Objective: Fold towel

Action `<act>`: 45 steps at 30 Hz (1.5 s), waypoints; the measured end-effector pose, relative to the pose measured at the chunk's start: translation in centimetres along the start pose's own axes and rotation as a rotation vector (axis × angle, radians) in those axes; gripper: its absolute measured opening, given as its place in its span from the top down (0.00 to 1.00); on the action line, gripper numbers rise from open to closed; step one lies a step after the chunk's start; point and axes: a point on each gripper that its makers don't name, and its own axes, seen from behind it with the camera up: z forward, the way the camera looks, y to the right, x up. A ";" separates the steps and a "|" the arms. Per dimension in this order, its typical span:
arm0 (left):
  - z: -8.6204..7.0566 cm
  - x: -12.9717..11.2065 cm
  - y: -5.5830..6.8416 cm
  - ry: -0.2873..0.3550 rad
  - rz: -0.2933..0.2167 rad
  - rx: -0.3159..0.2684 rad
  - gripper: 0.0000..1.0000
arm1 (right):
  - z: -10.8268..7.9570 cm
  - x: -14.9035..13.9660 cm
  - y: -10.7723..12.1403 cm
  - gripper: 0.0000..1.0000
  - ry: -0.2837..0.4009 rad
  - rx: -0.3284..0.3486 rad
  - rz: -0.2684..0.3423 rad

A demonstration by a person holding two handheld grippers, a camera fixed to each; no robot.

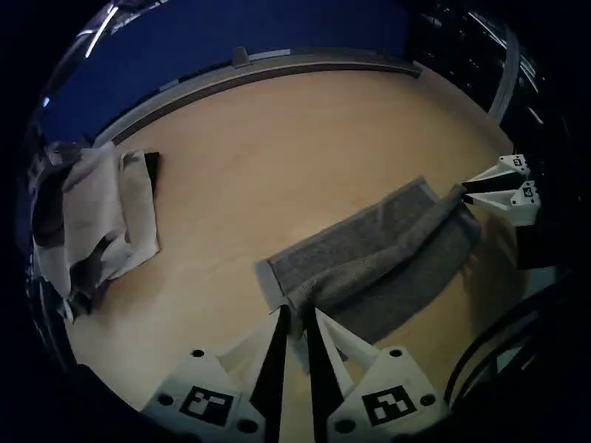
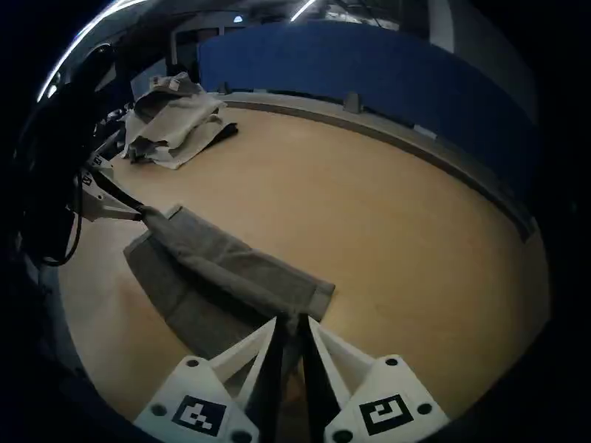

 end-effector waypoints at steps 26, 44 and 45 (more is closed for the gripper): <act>-0.8 -1.4 -1.1 0.007 -0.057 0.020 0.48 | -0.7 -0.9 0.8 0.21 -0.012 -0.021 0.005; -1.3 -4.3 0.4 -0.020 -0.057 -0.057 0.15 | -1.4 -1.7 0.9 0.00 -0.018 -0.028 0.010; -1.3 -4.5 0.6 -0.023 -0.056 -0.063 0.14 | -1.4 -1.8 1.0 0.00 -0.018 -0.028 0.011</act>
